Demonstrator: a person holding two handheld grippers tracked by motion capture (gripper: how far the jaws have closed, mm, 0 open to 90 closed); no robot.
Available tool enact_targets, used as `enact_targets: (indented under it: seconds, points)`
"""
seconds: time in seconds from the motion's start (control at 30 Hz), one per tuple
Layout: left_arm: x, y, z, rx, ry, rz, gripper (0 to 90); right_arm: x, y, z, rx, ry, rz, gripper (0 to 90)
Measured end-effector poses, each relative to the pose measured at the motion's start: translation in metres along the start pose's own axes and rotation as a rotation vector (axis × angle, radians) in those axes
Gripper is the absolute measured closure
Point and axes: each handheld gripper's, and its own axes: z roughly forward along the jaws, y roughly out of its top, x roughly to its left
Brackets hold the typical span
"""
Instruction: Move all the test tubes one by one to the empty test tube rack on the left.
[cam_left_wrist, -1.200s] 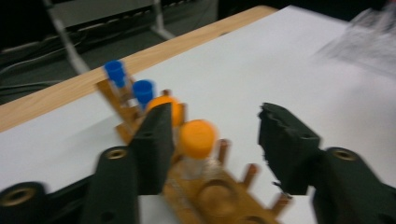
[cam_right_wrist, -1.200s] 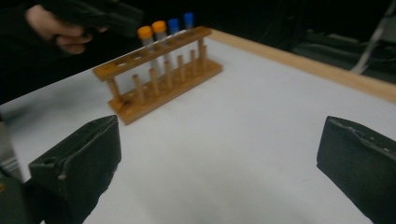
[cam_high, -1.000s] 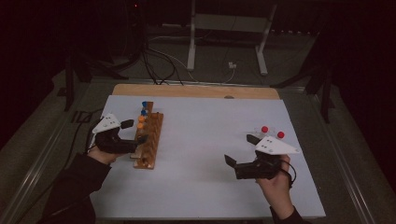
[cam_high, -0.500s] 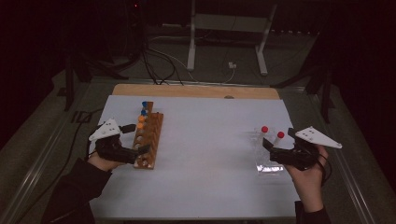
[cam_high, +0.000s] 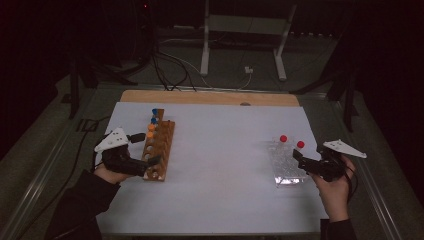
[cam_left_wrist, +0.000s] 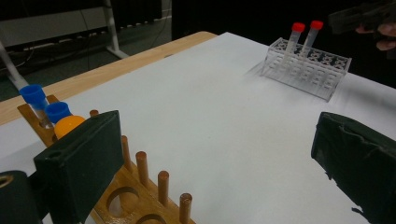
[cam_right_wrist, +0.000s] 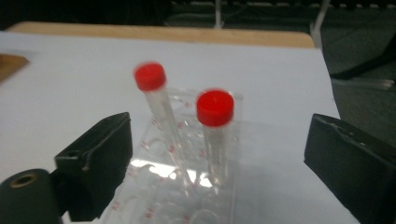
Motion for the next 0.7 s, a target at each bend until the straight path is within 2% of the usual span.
enact_targets:
  seconds: [0.1,0.37,0.63,0.7]
  points:
    - [0.001,-0.001,0.001,0.006,0.002,-0.010,3.1,-0.001,-0.005,0.007,0.023,-0.016,0.012,17.3]
    - [0.002,-0.002,0.002,0.014,-0.001,-0.014,3.1,0.000,-0.012,0.023,0.063,-0.026,-0.005,45.3]
    - [0.002,-0.001,0.001,0.015,0.001,-0.013,3.2,0.003,-0.011,0.026,0.065,-0.043,-0.031,70.5]
    - [0.002,-0.002,0.002,0.017,0.001,-0.012,3.2,0.003,-0.010,0.026,0.067,-0.035,-0.031,73.5]
